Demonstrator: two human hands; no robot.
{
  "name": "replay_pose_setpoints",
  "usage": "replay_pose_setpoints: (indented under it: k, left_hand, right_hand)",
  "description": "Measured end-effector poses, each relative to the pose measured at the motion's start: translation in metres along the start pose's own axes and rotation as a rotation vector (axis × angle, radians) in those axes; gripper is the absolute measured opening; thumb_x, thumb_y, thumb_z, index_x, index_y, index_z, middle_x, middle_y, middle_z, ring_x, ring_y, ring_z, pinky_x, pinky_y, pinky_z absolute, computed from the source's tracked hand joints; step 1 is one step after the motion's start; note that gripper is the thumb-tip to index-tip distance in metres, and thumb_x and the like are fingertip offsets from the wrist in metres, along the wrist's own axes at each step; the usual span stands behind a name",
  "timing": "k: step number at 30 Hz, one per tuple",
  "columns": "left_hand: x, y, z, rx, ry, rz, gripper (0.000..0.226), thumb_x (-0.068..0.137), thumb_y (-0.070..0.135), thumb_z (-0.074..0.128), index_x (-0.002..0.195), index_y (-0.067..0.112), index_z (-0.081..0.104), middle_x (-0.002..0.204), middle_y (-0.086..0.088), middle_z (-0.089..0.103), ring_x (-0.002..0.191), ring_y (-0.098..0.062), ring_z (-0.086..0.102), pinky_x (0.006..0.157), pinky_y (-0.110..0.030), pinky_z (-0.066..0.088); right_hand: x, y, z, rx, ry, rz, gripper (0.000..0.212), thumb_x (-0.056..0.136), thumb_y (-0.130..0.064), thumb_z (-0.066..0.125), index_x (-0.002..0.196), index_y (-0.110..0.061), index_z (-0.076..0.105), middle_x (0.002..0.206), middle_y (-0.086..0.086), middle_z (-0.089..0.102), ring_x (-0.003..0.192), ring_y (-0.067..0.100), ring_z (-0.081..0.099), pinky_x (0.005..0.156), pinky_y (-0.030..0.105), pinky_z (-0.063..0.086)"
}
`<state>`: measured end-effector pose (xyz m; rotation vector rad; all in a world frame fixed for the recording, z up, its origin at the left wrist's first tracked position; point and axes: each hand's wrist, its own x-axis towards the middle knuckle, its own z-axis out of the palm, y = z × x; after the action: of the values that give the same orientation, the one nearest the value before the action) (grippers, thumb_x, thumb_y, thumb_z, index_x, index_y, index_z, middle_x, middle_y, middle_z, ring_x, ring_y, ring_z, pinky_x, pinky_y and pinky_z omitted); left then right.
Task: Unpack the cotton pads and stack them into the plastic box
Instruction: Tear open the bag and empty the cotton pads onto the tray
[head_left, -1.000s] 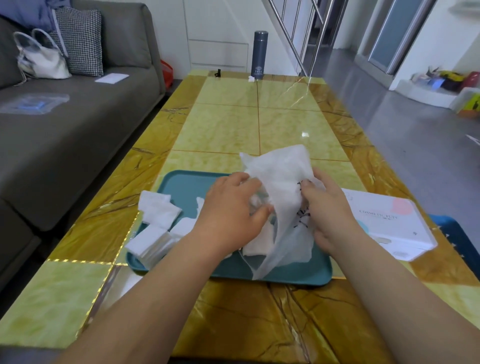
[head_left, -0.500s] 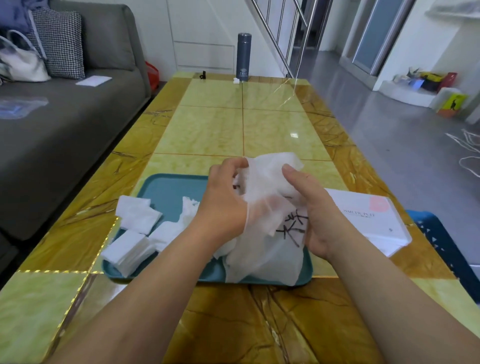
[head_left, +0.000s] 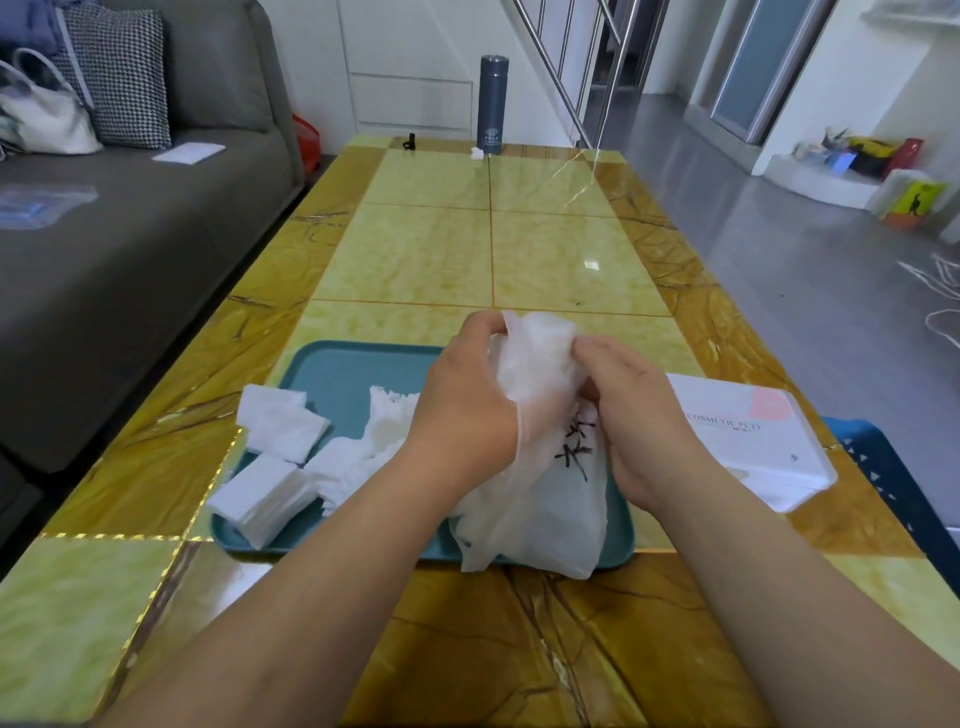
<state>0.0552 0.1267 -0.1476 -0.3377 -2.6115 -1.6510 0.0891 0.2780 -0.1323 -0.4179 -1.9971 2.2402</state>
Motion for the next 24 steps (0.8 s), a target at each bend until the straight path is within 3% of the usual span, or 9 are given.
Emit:
replay_pose_setpoints:
  k: [4,8,12,14,16,18,20,22,24]
  left_hand:
    - [-0.004,-0.002,-0.005,0.052,0.006,0.04,0.062,0.083,0.027,0.078,0.135,0.045,0.049,0.124,0.014,0.06,0.112,-0.01,0.059,0.084,-0.021,0.047]
    - [-0.009,0.002,-0.011,0.137,0.044,0.085,0.058,0.081,0.035,0.079,0.134,0.037,0.053,0.124,0.012,0.052,0.109,-0.009,0.052,0.078,-0.006,0.034]
    - [-0.011,0.004,-0.012,0.186,0.067,0.133,0.052,0.079,0.036,0.078,0.125,0.031,0.054,0.118,0.012,0.054,0.102,-0.009,0.053,0.076,-0.01,0.04]
    - [-0.014,0.004,-0.012,0.172,0.094,0.122,0.043,0.078,0.034,0.079,0.112,0.028,0.053,0.108,0.011,0.056,0.093,-0.011,0.055,0.071,-0.021,0.046]
    - [-0.012,0.001,-0.008,0.171,0.078,0.071,0.034,0.082,0.023,0.073,0.106,0.029,0.051,0.103,0.011,0.055,0.088,-0.011,0.055,0.067,-0.021,0.044]
    - [-0.005,-0.003,-0.003,0.324,0.033,0.06,0.029,0.083,0.016,0.065,0.101,0.033,0.048,0.102,0.011,0.054,0.084,-0.009,0.055,0.062,-0.018,0.038]
    - [0.002,-0.003,0.002,0.438,-0.006,0.081,0.018,0.082,0.03,0.06,0.087,0.035,0.043,0.096,0.007,0.056,0.07,-0.003,0.052,0.054,-0.018,0.032]
    - [0.004,0.002,0.002,0.437,-0.061,0.067,0.018,0.085,0.038,0.058,0.08,0.035,0.041,0.089,0.007,0.055,0.064,-0.002,0.049,0.053,-0.02,0.03]
    - [0.002,0.003,0.0,0.432,-0.054,0.044,0.019,0.09,0.037,0.059,0.079,0.032,0.045,0.086,0.009,0.054,0.07,-0.007,0.054,0.055,-0.023,0.034]
  right_hand:
    - [0.005,0.004,0.0,-0.015,0.126,-0.027,0.02,0.098,-0.038,0.062,0.092,-0.025,0.076,0.091,0.007,0.067,0.085,0.027,0.06,0.079,0.047,0.056]
    - [0.009,0.004,0.0,-0.014,0.245,-0.075,0.021,0.099,-0.038,0.062,0.09,-0.026,0.076,0.093,0.001,0.069,0.091,0.022,0.062,0.079,0.046,0.058]
    - [0.012,0.004,-0.003,-0.021,0.348,-0.122,0.024,0.099,-0.039,0.061,0.087,-0.025,0.076,0.082,-0.008,0.068,0.084,0.016,0.061,0.084,0.044,0.056]
    - [0.011,0.003,-0.004,-0.059,0.336,-0.132,0.026,0.098,-0.04,0.061,0.088,-0.021,0.076,0.081,-0.002,0.068,0.082,0.019,0.061,0.088,0.047,0.057]
    - [0.01,0.002,-0.003,-0.119,0.292,-0.152,0.03,0.1,-0.037,0.061,0.085,-0.014,0.073,0.078,0.003,0.067,0.077,0.018,0.06,0.085,0.05,0.058]
    - [0.007,0.002,0.0,-0.169,0.226,-0.157,0.034,0.103,-0.031,0.059,0.074,-0.014,0.067,0.066,-0.003,0.058,0.066,0.011,0.053,0.07,0.041,0.051]
    - [0.003,0.002,0.002,-0.189,0.138,-0.145,0.034,0.105,-0.027,0.058,0.072,-0.016,0.063,0.061,-0.009,0.052,0.061,0.007,0.046,0.068,0.027,0.042]
    - [0.0,0.001,0.002,-0.204,0.055,-0.128,0.033,0.106,-0.025,0.057,0.075,-0.016,0.064,0.06,-0.013,0.054,0.058,0.003,0.049,0.066,0.02,0.042]
    - [0.0,-0.001,0.0,-0.193,0.035,-0.107,0.03,0.106,-0.024,0.056,0.079,-0.017,0.066,0.064,-0.012,0.061,0.06,0.001,0.055,0.066,0.02,0.047]
